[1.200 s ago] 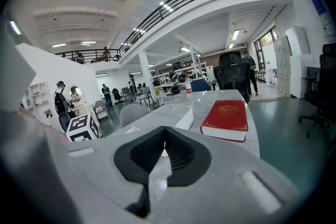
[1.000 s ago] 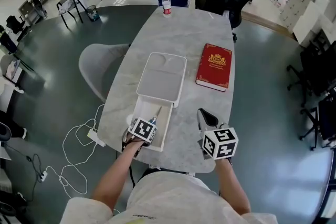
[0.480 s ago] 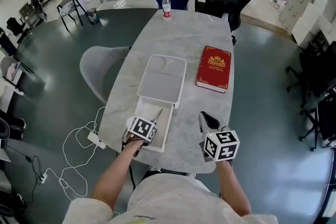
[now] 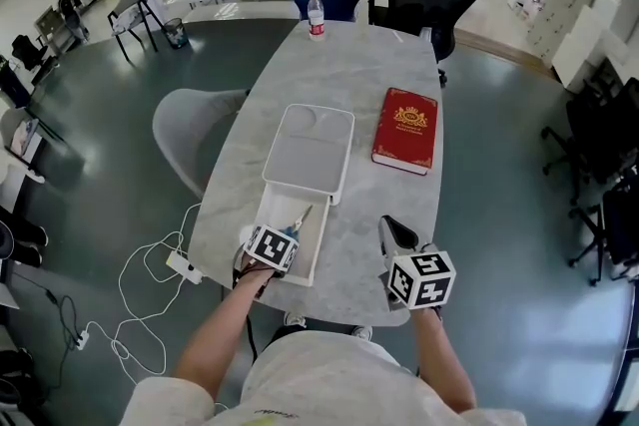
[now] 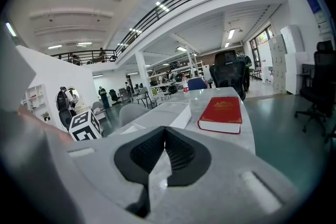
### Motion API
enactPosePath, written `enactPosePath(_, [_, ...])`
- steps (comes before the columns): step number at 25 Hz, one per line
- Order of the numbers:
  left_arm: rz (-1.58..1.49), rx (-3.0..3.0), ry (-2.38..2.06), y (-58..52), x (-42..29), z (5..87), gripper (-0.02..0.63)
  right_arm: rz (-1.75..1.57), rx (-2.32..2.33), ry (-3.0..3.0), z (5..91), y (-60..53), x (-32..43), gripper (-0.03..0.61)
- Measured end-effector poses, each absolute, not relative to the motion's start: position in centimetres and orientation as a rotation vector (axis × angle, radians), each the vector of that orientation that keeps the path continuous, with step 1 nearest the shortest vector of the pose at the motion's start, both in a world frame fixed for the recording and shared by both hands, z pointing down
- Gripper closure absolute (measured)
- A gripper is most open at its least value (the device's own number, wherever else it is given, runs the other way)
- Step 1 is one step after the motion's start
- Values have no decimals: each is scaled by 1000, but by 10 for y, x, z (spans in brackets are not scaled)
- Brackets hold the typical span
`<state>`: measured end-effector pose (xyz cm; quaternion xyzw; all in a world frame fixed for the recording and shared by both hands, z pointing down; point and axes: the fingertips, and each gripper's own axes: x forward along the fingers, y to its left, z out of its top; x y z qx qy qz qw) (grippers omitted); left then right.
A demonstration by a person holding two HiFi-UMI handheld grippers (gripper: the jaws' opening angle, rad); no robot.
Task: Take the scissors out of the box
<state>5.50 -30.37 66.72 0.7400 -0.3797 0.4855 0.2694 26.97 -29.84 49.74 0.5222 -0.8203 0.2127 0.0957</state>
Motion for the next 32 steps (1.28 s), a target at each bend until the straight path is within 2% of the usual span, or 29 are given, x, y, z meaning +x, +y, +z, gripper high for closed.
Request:
enactPosePath(16, [1117,2086,-1210,-290,27,616,532,604,1475,-2474,496,-291,242,574])
enactPosePath(32, [767,2268,-1413,-310,28,508,532,526,1533,-2498,466,-292,245,574])
